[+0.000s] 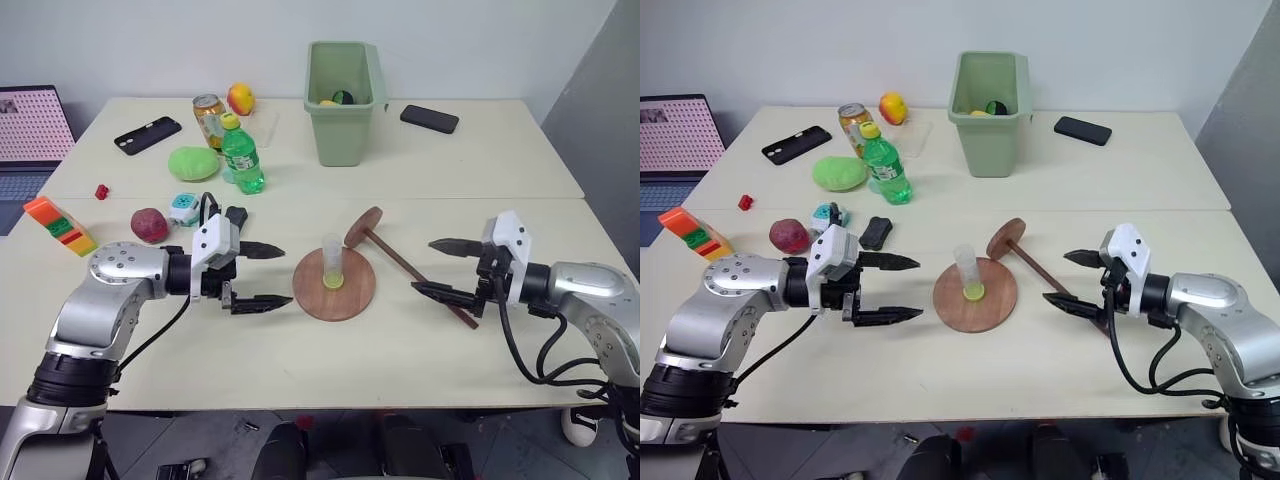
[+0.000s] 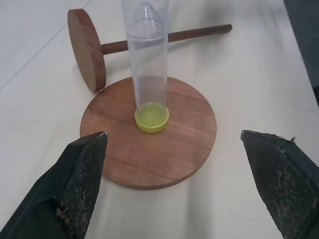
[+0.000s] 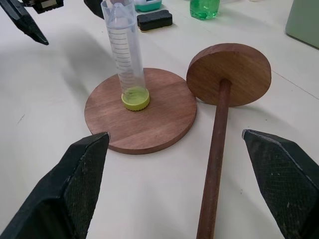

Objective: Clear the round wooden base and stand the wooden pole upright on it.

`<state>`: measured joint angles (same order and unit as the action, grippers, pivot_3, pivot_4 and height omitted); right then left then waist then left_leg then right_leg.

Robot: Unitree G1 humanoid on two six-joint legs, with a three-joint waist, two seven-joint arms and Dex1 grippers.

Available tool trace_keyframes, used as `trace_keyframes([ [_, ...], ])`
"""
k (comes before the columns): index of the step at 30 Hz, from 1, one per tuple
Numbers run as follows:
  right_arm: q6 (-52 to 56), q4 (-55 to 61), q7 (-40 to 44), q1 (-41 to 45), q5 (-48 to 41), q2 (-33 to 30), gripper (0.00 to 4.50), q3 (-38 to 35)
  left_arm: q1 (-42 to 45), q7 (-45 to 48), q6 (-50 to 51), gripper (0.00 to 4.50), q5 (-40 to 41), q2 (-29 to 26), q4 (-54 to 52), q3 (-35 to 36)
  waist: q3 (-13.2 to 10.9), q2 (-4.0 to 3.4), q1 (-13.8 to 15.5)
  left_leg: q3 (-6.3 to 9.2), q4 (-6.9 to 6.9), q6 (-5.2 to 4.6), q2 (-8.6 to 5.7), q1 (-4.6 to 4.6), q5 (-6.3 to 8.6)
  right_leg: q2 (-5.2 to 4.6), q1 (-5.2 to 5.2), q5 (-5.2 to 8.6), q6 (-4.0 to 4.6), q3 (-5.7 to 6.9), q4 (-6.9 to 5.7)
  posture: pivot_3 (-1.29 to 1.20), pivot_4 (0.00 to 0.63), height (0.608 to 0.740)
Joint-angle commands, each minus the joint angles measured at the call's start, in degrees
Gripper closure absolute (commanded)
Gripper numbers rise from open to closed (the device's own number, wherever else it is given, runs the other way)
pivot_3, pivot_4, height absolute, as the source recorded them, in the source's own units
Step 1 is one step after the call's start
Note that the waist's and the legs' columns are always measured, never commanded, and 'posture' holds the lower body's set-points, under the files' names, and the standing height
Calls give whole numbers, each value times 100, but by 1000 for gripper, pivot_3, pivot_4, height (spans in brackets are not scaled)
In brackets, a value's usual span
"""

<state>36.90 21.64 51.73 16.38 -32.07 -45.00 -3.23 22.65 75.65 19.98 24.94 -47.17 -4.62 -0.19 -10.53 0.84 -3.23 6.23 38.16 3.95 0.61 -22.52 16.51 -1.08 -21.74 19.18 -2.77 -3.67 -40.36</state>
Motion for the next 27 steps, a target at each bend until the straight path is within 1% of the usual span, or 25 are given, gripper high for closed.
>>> trace_keyframes([
  [1,-82,107,14,-3,-26,-39,24,-149,156,-80,191,0,97,-104,-52,136,0,0,1,0,0,0,0,0,0,0,0,0,0,0,0,0,150,740],
  [2,-77,111,9,-4,-33,-32,24,-148,211,-137,346,0,108,-114,-17,126,0,0,0,0,0,0,0,0,0,0,0,0,0,-1,0,0,150,740],
  [6,-81,89,-12,60,-28,13,24,-106,260,-113,155,0,75,-92,-10,180,0,0,-1,0,1,0,0,1,0,0,0,0,0,-1,-2,0,150,740],
  [16,-93,42,-27,158,-15,94,24,-43,158,-104,298,0,231,-133,-149,245,0,0,-1,0,1,0,0,1,0,0,0,0,0,-1,-1,0,150,740],
  [18,-111,37,-38,193,11,128,24,8,200,-16,691,0,417,-248,-213,219,0,0,-5,0,1,0,0,1,0,0,0,0,0,-1,-2,0,150,740],
  [20,-126,41,-37,227,29,159,24,51,247,-15,830,0,513,-270,-266,235,0,0,-9,0,1,0,0,1,0,0,0,0,0,-1,-2,0,150,740],
  [24,-92,85,-70,260,30,199,24,96,242,-94,804,0,569,-253,-341,303,0,0,-4,1,1,0,0,0,0,0,-1,0,0,0,-2,0,150,740],
  [27,-84,121,-80,300,76,252,24,212,221,-77,603,0,563,-209,-251,387,0,0,-4,0,1,0,0,0,0,0,-1,0,0,0,-2,0,150,740],
])
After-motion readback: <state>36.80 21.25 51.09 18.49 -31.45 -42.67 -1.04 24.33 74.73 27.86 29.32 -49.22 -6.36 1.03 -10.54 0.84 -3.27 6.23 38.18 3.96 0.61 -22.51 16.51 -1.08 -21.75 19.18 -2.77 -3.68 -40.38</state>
